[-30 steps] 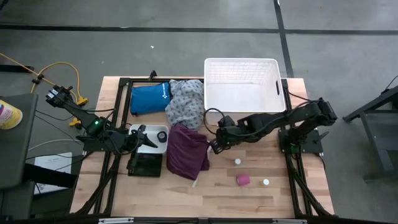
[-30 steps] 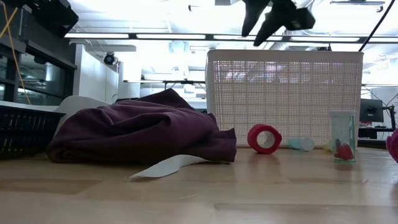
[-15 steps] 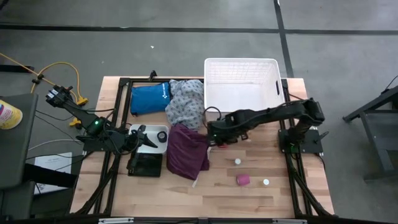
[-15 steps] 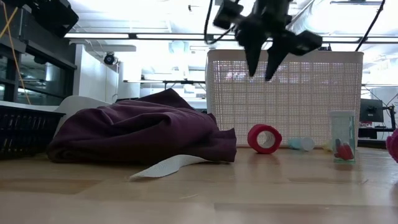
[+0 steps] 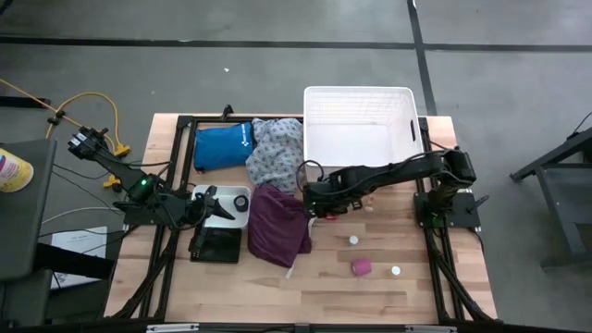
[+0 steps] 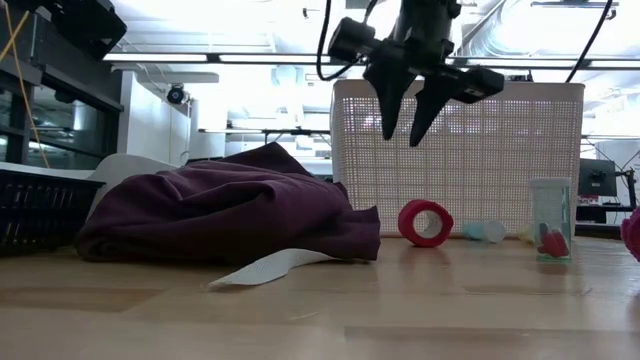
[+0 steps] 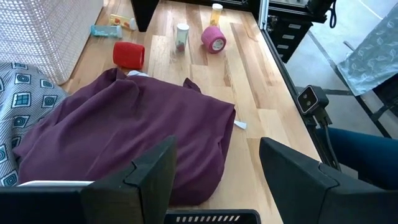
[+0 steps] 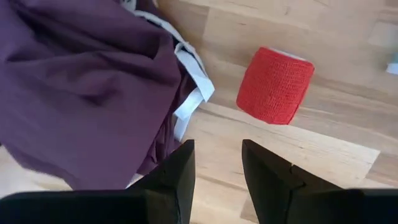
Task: Pick & place medical supplies in basket/bin
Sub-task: Put the red bandage into the white bin
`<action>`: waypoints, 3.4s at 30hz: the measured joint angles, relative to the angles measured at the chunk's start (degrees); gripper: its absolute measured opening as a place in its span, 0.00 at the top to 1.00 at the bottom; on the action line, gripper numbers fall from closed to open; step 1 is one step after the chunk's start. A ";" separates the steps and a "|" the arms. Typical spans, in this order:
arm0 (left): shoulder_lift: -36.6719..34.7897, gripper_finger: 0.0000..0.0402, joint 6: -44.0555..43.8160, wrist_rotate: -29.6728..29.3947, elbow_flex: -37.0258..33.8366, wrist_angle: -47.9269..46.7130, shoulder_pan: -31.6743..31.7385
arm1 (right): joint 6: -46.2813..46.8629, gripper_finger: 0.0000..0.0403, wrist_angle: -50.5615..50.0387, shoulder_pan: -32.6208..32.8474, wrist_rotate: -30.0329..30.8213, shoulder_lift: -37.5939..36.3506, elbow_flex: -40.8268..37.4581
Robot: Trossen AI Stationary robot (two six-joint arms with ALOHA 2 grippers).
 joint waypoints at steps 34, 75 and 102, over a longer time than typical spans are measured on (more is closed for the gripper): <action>-0.02 0.44 0.00 -0.02 0.00 0.31 0.00 | 8.61 0.25 -4.74 -0.68 3.25 5.93 -0.50; -0.02 0.44 0.00 -0.02 -0.01 0.20 0.00 | 12.02 0.26 -2.57 -1.63 5.59 12.61 -0.55; -0.02 0.44 0.00 -0.02 -0.02 0.22 0.00 | 12.09 0.31 -1.28 -3.01 3.01 13.35 -0.48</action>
